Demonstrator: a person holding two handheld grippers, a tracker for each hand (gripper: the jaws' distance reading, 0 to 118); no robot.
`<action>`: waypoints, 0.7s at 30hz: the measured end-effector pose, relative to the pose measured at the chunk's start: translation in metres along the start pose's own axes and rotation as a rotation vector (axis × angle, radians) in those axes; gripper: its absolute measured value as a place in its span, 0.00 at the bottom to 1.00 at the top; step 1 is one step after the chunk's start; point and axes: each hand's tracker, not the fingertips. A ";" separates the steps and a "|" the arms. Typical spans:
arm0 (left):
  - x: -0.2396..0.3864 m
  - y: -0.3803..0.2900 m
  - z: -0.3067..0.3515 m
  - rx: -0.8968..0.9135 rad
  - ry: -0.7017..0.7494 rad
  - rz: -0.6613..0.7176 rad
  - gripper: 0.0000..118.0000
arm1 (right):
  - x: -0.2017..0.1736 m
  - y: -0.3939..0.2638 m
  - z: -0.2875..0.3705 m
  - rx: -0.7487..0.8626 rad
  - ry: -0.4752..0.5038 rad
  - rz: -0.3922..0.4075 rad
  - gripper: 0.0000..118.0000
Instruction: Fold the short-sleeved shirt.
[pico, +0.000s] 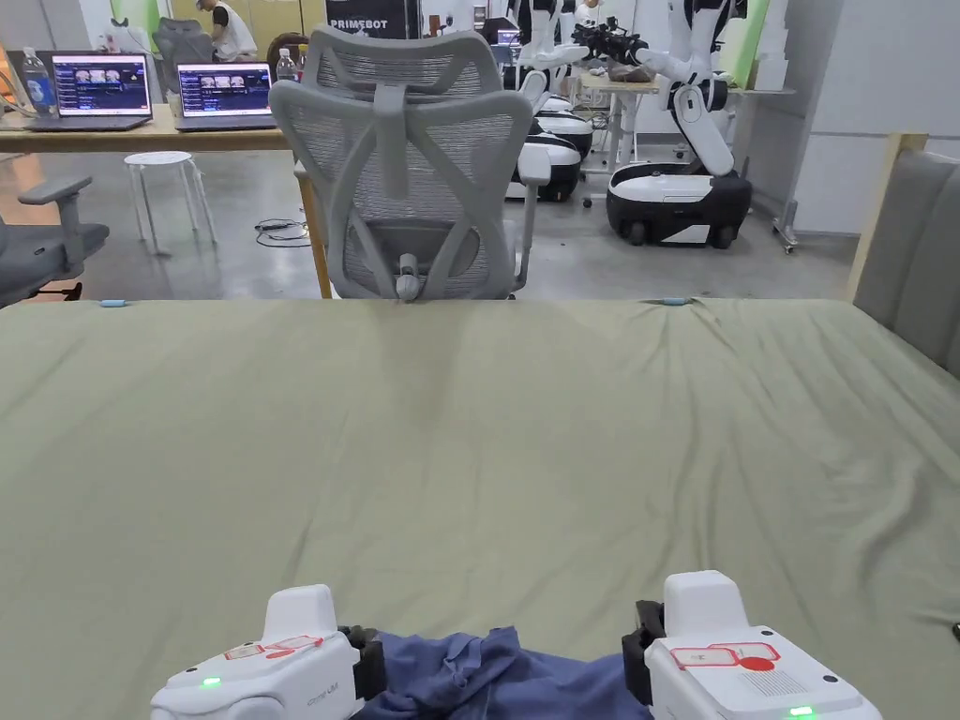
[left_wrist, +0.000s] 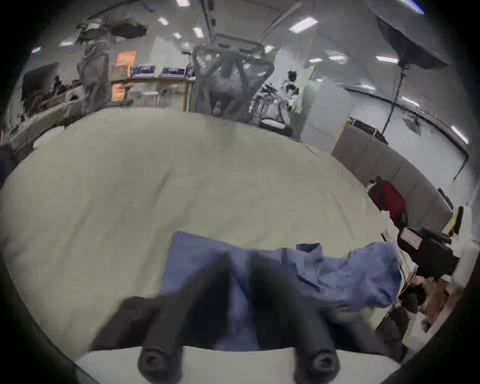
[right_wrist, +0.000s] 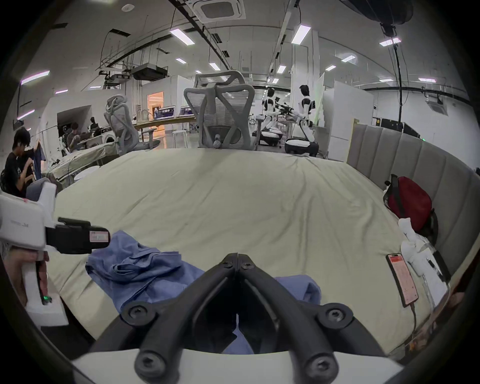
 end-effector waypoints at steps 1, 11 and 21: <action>0.007 -0.007 -0.007 -0.015 -0.027 0.006 0.00 | -0.001 0.000 -0.001 -0.002 -0.001 -0.003 0.00; 0.067 -0.040 -0.046 -0.130 -0.166 -0.056 0.00 | 0.007 0.002 0.009 -0.005 -0.016 -0.026 0.00; 0.013 -0.004 0.017 0.053 -0.131 -0.011 0.00 | -0.010 0.012 0.005 0.003 -0.002 -0.016 0.00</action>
